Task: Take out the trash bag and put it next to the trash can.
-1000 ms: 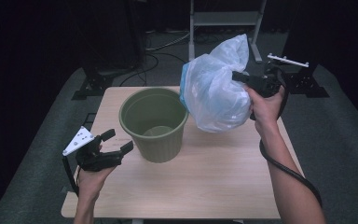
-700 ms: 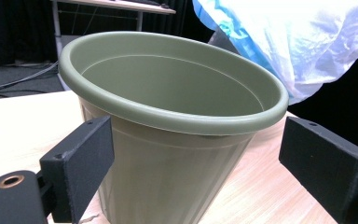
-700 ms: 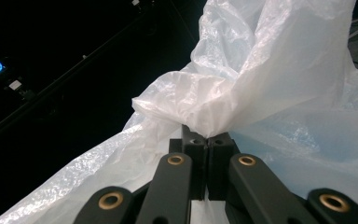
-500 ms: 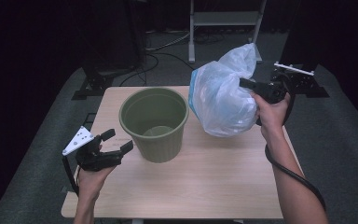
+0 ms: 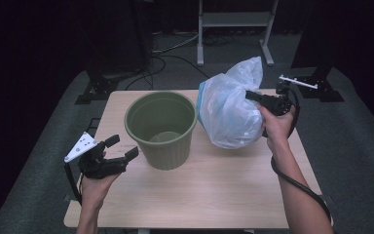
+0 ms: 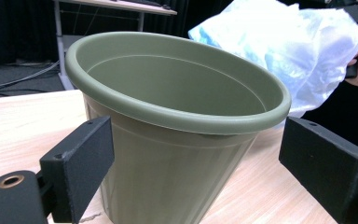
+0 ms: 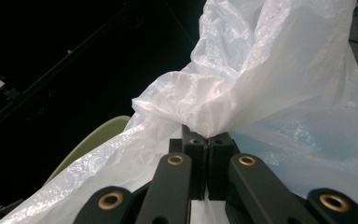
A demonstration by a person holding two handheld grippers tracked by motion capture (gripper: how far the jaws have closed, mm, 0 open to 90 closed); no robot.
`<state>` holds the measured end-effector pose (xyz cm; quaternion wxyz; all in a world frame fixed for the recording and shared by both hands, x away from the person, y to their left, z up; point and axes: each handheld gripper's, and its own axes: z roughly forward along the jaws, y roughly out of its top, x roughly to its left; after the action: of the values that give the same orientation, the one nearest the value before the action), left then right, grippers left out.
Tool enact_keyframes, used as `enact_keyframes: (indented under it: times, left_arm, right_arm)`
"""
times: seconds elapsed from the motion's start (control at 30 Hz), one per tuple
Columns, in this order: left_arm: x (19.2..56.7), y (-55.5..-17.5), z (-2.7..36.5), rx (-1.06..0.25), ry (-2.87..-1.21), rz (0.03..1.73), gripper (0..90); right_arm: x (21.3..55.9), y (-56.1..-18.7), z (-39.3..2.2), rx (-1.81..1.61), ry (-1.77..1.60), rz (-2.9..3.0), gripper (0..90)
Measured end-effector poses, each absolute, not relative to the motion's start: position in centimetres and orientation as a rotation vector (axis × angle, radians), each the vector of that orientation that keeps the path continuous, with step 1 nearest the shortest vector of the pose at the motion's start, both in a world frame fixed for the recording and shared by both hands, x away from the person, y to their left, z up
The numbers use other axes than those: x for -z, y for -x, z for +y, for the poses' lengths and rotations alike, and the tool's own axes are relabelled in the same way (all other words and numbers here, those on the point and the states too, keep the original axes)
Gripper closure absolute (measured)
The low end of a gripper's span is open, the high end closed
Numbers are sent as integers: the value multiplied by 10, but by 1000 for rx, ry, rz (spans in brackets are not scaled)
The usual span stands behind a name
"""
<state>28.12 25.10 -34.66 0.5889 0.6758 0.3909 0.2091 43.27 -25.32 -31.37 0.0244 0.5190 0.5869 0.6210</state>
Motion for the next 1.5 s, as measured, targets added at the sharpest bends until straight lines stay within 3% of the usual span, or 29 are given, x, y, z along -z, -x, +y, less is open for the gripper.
enact_keyframes:
  times: [0.5, 1.5]
  left_arm:
    - [349, -282, 251, -486, -1577, 915, 88]
    - [350, -282, 253, -492, -1582, 926, 89]
  right_arm:
    - [353, -443, -232, -1902, -1650, 1889, 892]
    - [392, -450, -193, -1881, -1649, 2020, 890]
